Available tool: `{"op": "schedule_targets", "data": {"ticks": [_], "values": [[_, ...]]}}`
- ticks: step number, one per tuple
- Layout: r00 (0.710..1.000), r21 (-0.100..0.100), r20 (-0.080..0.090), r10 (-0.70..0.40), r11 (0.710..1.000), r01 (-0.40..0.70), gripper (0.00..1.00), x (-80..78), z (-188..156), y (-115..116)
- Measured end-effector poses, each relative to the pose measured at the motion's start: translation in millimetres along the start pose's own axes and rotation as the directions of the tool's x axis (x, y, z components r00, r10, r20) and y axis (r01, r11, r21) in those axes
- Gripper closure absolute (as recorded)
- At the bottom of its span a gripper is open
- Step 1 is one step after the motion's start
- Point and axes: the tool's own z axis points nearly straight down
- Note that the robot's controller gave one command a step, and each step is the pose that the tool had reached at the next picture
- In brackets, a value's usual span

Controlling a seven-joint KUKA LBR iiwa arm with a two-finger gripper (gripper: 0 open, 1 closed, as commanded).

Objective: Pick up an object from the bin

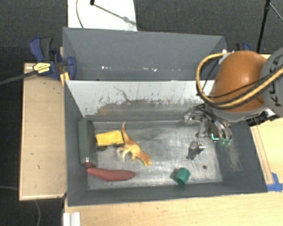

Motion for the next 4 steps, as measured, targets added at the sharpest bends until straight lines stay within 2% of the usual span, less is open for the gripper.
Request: {"op": "schedule_targets", "data": {"ticks": [1, 2, 3, 4], "values": [[1.0, 0.0, 0.008, 0.0, 1.0, 0.0, 0.0, -1.7, -4.2, 0.0], [1.0, 0.0, 0.016, -0.019, 1.0, 0.019, 0.0, -4.4, 41.3, 12.5], [0.996, -0.001, 0.003, 0.09, 0.996, -0.09, 0.0, -26.8, 68.1, 5.8], [1.0, 0.001, 0.007, 0.012, 1.0, -0.012, 0.0, -15.6, 67.5, 54.3]]}}
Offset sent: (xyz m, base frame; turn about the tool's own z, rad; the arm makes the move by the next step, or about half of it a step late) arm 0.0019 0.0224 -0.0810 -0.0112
